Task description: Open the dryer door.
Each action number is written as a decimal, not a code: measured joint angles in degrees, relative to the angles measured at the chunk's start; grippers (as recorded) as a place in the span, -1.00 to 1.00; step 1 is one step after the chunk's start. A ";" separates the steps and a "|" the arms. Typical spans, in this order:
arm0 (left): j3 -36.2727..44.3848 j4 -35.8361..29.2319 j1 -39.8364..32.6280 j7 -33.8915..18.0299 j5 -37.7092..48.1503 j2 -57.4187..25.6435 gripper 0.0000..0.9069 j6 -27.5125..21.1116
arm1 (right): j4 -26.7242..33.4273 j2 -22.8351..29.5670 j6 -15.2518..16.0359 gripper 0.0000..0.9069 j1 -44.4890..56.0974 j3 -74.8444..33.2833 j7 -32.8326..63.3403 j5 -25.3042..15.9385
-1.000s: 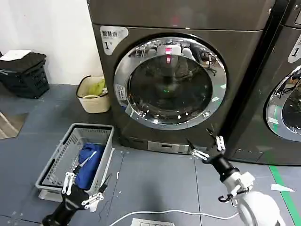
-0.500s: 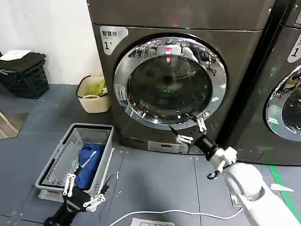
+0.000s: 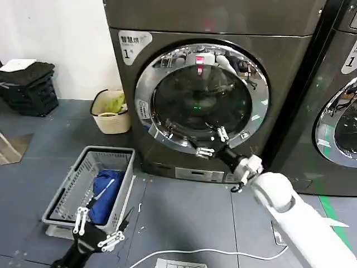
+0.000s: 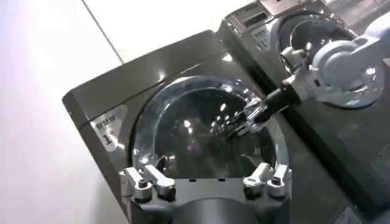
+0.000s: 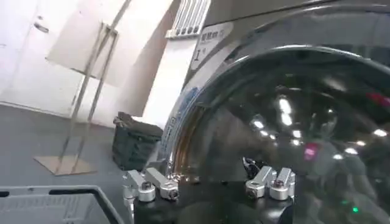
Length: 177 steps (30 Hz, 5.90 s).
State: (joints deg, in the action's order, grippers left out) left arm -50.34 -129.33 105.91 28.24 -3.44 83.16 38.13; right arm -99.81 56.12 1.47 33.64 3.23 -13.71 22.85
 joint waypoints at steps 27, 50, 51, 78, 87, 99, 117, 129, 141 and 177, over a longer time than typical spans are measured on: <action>-1.62 -0.53 0.61 -0.09 0.29 0.86 1.00 0.65 | 12.46 8.59 0.65 1.00 -13.82 10.72 -0.03 -0.56; -2.34 -0.83 0.73 -0.12 0.79 0.93 1.00 0.78 | 21.88 16.17 0.17 1.00 -20.08 14.15 -0.83 -2.25; -2.36 -0.84 0.75 -0.12 0.79 0.96 1.00 0.84 | 22.25 16.44 0.13 1.00 -20.26 14.19 -0.83 -2.31; -2.61 -0.64 1.23 -0.24 0.88 1.27 1.00 1.65 | 34.49 22.83 -2.48 1.00 -25.71 15.93 -4.54 -3.76; -2.66 -0.60 1.38 -0.26 0.87 1.42 1.00 1.79 | 36.79 23.44 -5.26 1.00 -26.57 16.54 -9.76 -3.20; -2.68 -0.21 0.98 -0.26 0.91 1.26 1.00 1.67 | 35.46 21.54 -9.74 1.00 -25.97 17.75 -16.67 0.45; -8.73 7.80 -8.69 1.40 10.00 -6.31 1.00 -7.06 | 22.22 10.72 -13.18 1.00 -22.77 20.32 -26.05 9.62; -8.09 12.75 -16.68 2.32 10.57 -13.85 1.00 -12.84 | 15.28 4.28 -15.91 1.00 -18.58 17.19 -39.55 16.45; -3.65 17.62 -25.32 2.56 12.83 -20.08 1.00 -15.75 | 9.80 -0.49 -14.49 1.00 -13.24 10.66 -54.42 21.65; 25.98 25.84 -49.92 6.48 15.31 -32.82 1.00 -16.16 | 3.49 -14.73 -10.22 1.00 10.39 -20.25 -69.96 28.32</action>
State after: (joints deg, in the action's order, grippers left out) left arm -24.36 -103.49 55.98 34.72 11.87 50.34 21.97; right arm -96.32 41.39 -8.75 44.04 -17.01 -83.67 51.17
